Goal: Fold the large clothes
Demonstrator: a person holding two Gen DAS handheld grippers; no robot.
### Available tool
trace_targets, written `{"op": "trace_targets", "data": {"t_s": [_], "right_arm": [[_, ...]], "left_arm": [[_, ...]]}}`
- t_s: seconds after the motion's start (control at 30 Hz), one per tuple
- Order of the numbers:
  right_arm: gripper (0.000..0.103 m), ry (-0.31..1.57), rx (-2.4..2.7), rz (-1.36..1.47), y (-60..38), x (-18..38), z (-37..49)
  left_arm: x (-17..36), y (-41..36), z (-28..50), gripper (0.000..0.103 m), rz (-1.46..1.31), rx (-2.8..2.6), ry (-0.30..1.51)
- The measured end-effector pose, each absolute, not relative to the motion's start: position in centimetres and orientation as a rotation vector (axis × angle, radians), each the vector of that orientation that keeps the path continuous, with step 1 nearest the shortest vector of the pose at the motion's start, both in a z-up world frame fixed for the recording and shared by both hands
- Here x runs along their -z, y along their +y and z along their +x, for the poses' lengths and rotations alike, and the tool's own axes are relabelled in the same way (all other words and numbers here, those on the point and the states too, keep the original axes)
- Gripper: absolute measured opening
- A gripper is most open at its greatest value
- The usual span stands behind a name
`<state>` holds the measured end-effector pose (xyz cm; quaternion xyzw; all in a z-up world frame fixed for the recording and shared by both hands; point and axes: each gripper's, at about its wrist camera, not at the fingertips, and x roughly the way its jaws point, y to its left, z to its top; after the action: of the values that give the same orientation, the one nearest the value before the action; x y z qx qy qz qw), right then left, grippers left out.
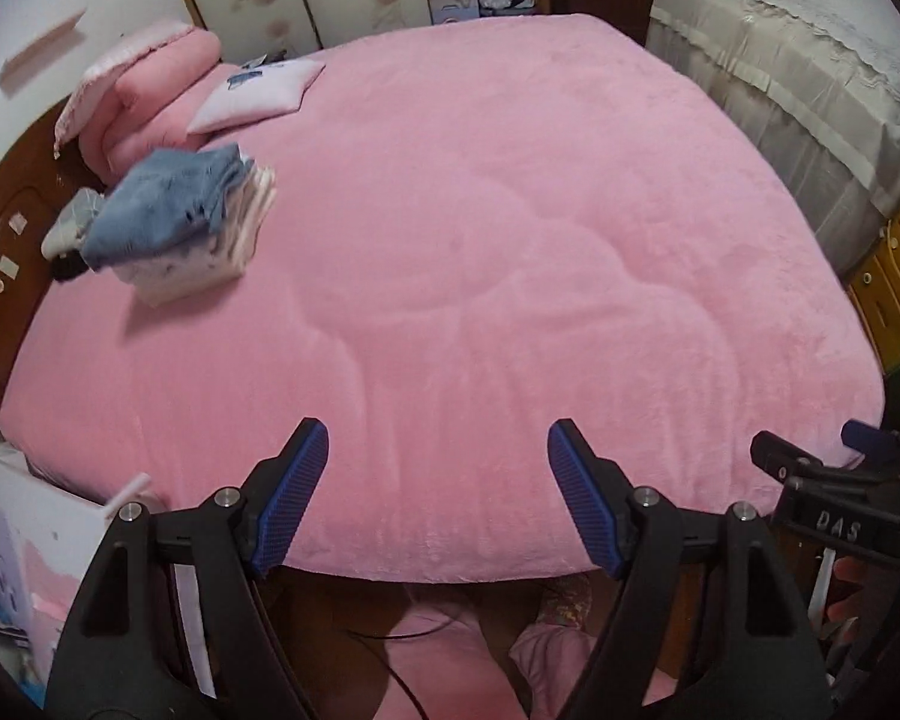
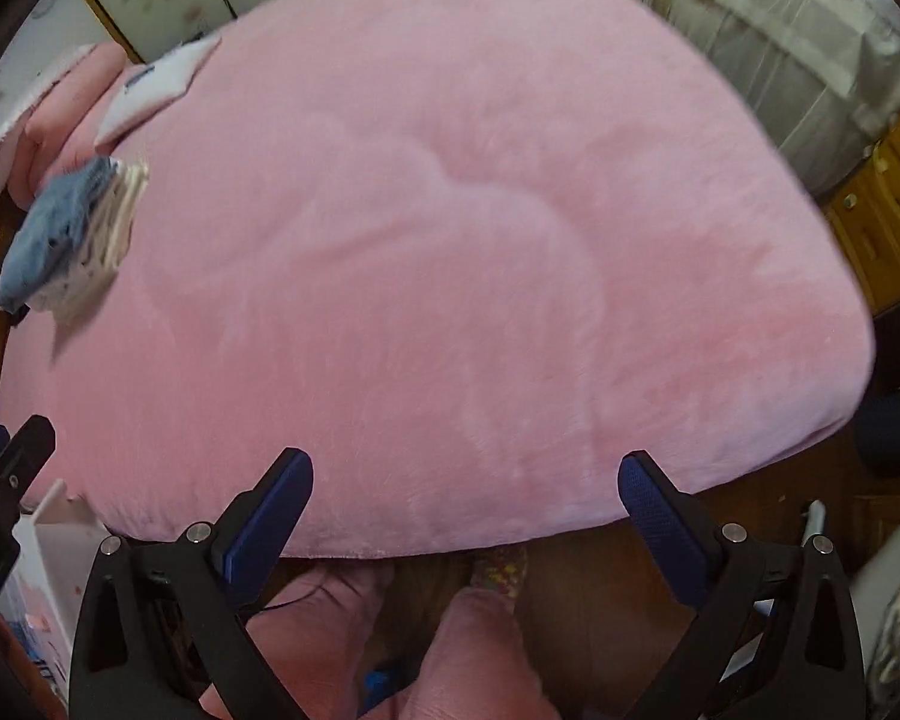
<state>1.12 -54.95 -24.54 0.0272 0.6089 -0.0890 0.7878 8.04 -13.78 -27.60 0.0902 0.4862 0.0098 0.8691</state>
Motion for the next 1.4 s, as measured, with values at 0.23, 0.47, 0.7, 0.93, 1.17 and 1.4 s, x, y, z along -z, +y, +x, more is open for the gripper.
{"op": "trace_targets", "data": {"t_s": [0.23,0.47,0.7,0.93,1.17,1.4], "right_arm": [[0.103,1.242,0.058,-0.008,-52.4,20.0,-1.6],[0.103,1.261,0.0,-0.036,-49.9,19.1,-4.3],[0.103,1.236,0.006,-0.085,-45.8,17.1,-2.0],[0.103,1.224,0.027,-0.103,-43.9,12.1,-1.9],[0.103,1.198,0.055,-0.114,-42.7,10.5,-1.3],[0.103,1.171,0.07,-0.129,-40.3,9.5,-1.5]], "left_arm": [[23.4,-14.8,5.6,0.074,0.065,-0.001,1.018],[22.6,-14.9,2.0,0.074,0.006,-0.022,1.03],[23.9,-13.2,1.7,0.074,-0.02,-0.03,1.073],[23.6,-12.4,1.7,0.078,-0.013,-0.037,1.062],[23.0,-11.9,1.9,0.086,-0.025,-0.021,1.046],[22.7,-12.7,2.3,0.102,-0.012,0.04,1.037]]}}
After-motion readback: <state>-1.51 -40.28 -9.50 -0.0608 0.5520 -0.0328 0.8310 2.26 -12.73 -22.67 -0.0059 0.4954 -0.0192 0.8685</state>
